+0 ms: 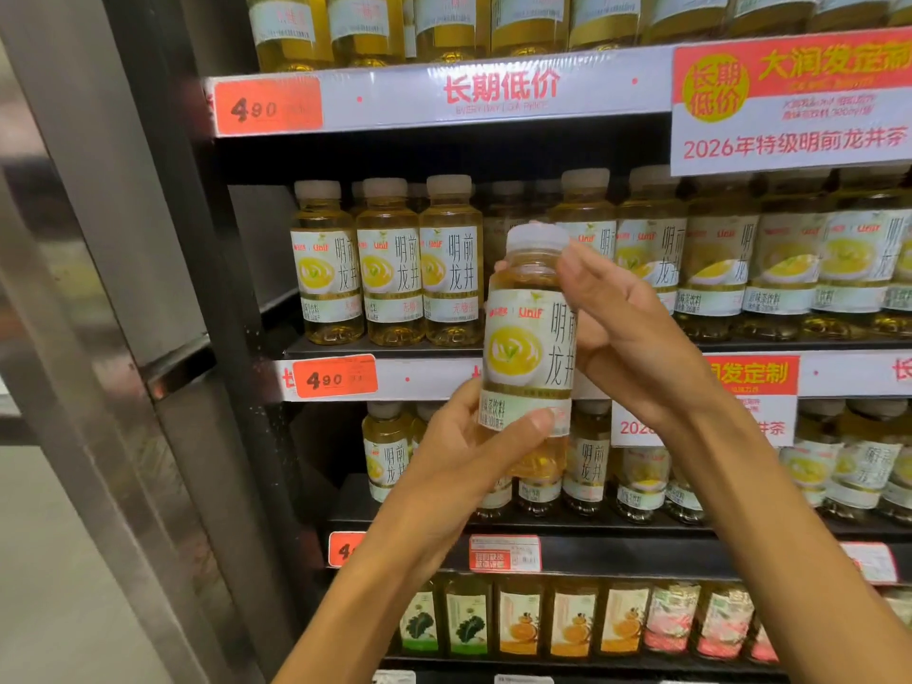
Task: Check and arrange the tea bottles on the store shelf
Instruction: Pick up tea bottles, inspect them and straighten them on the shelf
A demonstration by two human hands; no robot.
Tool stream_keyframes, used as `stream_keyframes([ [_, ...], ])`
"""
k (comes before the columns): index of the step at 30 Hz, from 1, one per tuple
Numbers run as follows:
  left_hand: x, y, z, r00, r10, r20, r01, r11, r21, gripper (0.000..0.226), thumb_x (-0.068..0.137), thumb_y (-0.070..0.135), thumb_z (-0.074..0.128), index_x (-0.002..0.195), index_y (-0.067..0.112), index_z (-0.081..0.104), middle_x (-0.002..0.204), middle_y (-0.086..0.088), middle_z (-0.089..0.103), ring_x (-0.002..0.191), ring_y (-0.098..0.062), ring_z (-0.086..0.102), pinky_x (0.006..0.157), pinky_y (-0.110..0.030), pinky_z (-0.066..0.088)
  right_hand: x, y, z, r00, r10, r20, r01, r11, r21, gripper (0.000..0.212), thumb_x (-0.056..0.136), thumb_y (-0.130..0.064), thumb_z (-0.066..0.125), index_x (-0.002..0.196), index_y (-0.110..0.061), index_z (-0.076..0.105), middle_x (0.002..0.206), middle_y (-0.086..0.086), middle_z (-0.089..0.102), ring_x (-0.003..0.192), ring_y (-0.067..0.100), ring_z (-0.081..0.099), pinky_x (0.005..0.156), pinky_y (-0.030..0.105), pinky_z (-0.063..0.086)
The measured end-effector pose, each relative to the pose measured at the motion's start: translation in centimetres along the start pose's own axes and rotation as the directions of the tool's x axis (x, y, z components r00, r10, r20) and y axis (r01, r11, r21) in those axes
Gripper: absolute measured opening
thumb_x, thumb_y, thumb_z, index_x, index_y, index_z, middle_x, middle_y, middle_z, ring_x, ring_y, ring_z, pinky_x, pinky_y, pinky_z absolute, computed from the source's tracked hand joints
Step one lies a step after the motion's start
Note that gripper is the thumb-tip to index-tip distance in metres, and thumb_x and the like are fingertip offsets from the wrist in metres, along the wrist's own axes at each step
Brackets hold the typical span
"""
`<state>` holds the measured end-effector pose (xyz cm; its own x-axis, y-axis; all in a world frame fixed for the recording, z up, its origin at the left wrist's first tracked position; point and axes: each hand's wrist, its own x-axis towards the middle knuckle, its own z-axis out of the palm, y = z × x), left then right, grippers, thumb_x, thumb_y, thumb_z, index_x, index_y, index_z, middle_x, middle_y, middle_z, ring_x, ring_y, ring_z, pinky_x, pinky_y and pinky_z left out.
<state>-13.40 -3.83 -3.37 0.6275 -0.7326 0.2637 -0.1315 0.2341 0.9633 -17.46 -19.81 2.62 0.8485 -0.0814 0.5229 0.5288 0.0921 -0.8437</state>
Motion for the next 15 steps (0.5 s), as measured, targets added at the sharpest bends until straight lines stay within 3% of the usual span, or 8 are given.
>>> stream_keyframes([
  [4,0.7,0.1,-0.6,0.988,0.151,-0.034,-0.144,0.978,0.152,0.051,0.066,0.029,0.076,0.114,0.028,0.059,0.108,0.014,0.071,0.103,0.0,0.065,0.081,-0.015,0.051,-0.4,0.0,0.0,0.995,-0.052,0.086,0.051,0.999,0.015,0.055,0.085,-0.026,0.059,0.136,-0.012,0.046,0.135,0.012,0.056,0.125,0.024,0.053,0.1,0.035,0.047],
  [7,1.2,-0.1,-1.0,0.963,0.26,-0.07,-0.243,0.952,0.185,0.049,0.071,0.019,0.078,0.116,0.024,0.059,0.108,0.011,0.071,0.101,-0.002,0.065,0.078,-0.014,0.051,-0.6,-0.1,0.0,0.989,-0.057,0.138,0.059,0.998,-0.012,0.051,0.087,-0.024,0.055,0.137,-0.013,0.045,0.136,0.009,0.055,0.128,0.022,0.05,0.099,0.031,0.046],
  [11,1.7,-0.3,-1.2,0.94,0.333,-0.077,-0.31,0.925,0.221,0.06,0.075,0.008,0.077,0.129,0.018,0.051,0.117,0.003,0.067,0.111,-0.011,0.063,0.088,-0.021,0.051,-1.0,-0.5,-0.1,0.981,-0.087,0.175,0.097,0.994,-0.05,0.052,0.084,-0.027,0.062,0.134,-0.02,0.049,0.129,0.001,0.061,0.124,0.018,0.053,0.095,0.024,0.046],
  [15,2.2,-0.4,-1.5,0.927,0.367,-0.076,-0.331,0.896,0.296,0.069,0.07,0.014,0.08,0.132,0.017,0.049,0.123,-0.002,0.063,0.118,-0.019,0.058,0.096,-0.033,0.05,-1.4,-1.0,-0.4,0.97,-0.117,0.213,0.135,0.988,-0.072,0.064,0.074,-0.033,0.075,0.132,-0.018,0.053,0.13,0.005,0.06,0.122,0.021,0.054,0.093,0.027,0.047],
])
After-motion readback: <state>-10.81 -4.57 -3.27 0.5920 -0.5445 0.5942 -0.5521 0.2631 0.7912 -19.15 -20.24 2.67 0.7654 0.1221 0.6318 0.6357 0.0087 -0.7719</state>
